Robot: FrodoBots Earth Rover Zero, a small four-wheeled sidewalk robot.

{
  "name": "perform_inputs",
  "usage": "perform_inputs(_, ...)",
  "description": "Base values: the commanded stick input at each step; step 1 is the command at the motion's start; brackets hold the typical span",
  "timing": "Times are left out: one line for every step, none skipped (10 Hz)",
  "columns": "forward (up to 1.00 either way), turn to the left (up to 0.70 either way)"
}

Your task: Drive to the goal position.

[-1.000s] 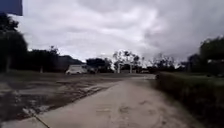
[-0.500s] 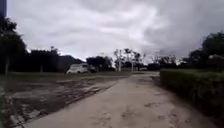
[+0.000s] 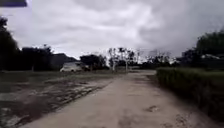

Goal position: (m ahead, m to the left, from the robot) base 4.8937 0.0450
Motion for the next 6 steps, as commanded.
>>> perform_inputs(0.50,0.00)
perform_inputs(0.50,0.00)
perform_inputs(0.50,0.00)
perform_inputs(0.50,0.00)
perform_inputs(0.50,0.00)
perform_inputs(0.50,0.00)
